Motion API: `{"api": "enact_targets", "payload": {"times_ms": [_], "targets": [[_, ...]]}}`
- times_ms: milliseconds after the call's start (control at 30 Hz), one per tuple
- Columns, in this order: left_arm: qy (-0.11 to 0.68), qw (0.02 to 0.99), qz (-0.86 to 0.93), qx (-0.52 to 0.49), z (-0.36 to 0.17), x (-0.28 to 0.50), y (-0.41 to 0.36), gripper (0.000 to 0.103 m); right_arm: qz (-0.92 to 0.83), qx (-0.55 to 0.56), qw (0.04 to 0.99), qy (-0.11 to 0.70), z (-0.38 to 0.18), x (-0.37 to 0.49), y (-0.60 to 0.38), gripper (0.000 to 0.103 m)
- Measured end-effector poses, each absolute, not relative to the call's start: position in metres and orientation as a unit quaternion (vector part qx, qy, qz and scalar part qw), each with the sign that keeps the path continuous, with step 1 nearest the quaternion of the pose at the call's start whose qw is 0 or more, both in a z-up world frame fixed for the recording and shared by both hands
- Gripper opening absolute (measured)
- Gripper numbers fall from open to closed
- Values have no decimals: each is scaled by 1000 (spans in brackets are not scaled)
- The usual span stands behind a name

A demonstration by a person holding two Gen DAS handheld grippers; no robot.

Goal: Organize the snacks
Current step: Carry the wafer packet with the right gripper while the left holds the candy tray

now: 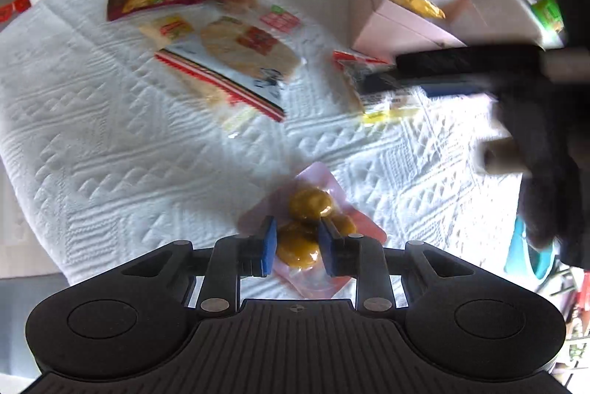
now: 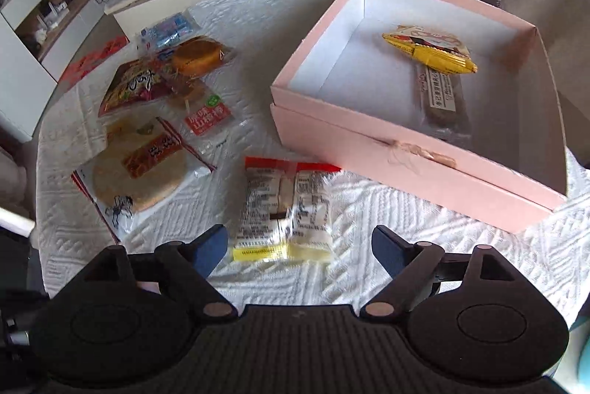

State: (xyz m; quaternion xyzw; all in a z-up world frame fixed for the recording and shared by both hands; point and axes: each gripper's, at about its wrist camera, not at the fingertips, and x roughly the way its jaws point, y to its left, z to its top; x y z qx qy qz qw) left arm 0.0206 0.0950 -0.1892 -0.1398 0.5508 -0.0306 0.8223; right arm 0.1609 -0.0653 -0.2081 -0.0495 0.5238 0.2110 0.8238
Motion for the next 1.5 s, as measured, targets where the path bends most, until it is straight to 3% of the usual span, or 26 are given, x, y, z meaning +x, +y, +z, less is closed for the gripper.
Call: {"api": "enact_targets", "payload": {"times_ms": [167,333,467,700,1000,1067,1167,1300,1367,1400,1500], "targets": [[556,824,-39,-101,-185,22,76,30,208,-103,808,542,-231,187,-26,90],[549,832,-35,-80,-173,14,72,30,196,-116,812,537,-234,165,-60,91],[562,823,-42,-67,-174,16,64,31,182,-118,806,550,-239,136,-95,103],[580,811,-41,-57,-183,25,58,37,179,-113,815,540,-240,116,-109,103],[577,806,-62,-118,-190,31,67,36,183,-117,817,534,-238,115,-110,103],[575,805,-62,-133,-191,31,70,36,217,-128,803,540,-230,120,-106,92],[574,809,-72,-106,-190,30,64,36,216,-129,838,484,-212,130,-99,93],[579,810,-73,-62,-189,28,49,34,231,-118,822,507,-222,173,-70,92],[577,813,-75,-21,-189,26,38,34,235,-124,811,521,-230,182,-56,83],[574,815,-75,-4,-189,24,33,34,236,-141,816,508,-227,178,-51,62],[571,818,-66,-1,-189,24,32,34,242,-150,816,502,-216,162,-53,58]]}}
